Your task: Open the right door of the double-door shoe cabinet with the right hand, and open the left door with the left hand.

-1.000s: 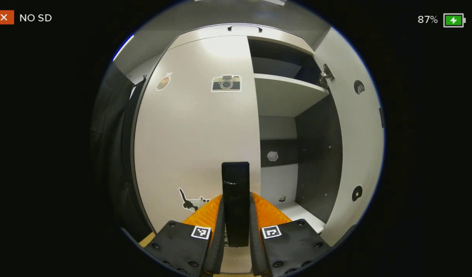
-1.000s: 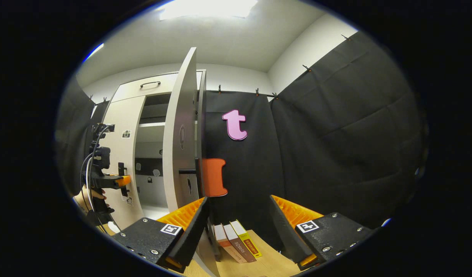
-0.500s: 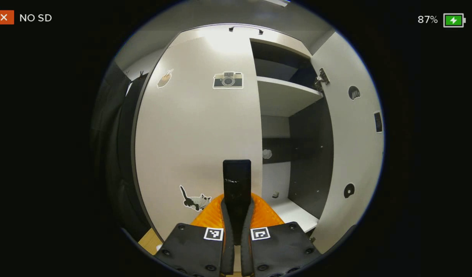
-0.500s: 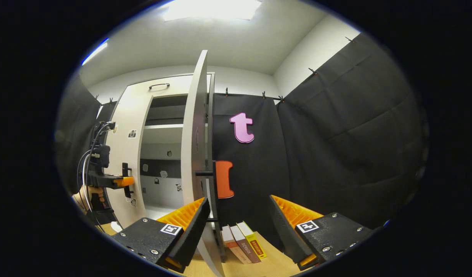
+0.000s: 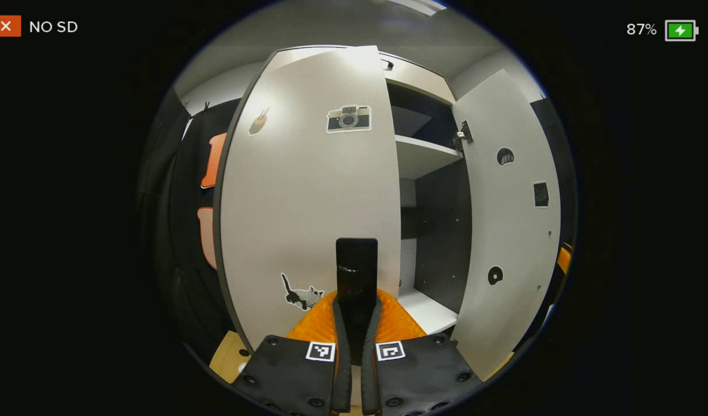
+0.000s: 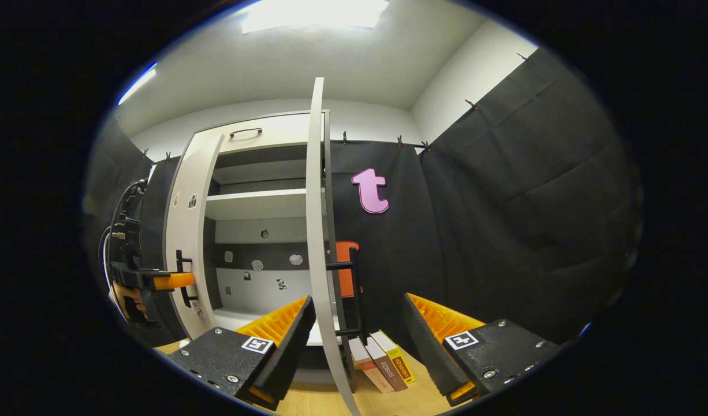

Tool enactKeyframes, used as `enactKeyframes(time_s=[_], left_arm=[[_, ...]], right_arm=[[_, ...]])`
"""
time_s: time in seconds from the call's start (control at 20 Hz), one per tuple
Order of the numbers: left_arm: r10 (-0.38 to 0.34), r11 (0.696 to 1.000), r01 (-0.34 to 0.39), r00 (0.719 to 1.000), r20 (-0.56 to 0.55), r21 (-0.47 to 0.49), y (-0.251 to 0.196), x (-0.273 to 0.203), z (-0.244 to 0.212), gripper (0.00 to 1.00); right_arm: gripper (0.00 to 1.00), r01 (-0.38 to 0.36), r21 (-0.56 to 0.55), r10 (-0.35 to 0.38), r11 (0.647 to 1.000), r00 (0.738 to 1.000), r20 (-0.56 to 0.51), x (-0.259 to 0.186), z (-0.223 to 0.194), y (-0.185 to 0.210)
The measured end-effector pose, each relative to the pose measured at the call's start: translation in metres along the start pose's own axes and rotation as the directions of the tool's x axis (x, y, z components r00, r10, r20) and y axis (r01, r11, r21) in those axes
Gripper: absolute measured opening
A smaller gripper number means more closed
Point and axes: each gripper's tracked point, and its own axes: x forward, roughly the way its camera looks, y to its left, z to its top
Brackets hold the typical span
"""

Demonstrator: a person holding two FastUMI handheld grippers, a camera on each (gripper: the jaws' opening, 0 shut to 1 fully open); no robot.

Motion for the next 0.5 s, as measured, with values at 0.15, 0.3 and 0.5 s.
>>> enactKeyframes(time_s=[0.15,0.3,0.5], left_arm=[[-0.012,1.0,0.012,1.0,0.0,-0.003,0.001,-0.006,0.0,0.1],[-0.02,1.0,0.02,1.0,0.006,-0.002,0.003,-0.009,0.001,0.1],[-0.022,1.0,0.022,1.0,0.007,-0.003,0.005,-0.015,0.002,0.09]], right_arm=[[0.92,-0.007,0.008,0.007,1.0,1.0,0.002,-0.001,0.003,0.007],[0.92,-0.018,0.017,0.018,1.0,1.0,-0.009,-0.001,0.002,0.016],[0.92,-0.035,0.03,0.036,0.999,0.999,-0.026,-0.003,-0.001,0.027]])
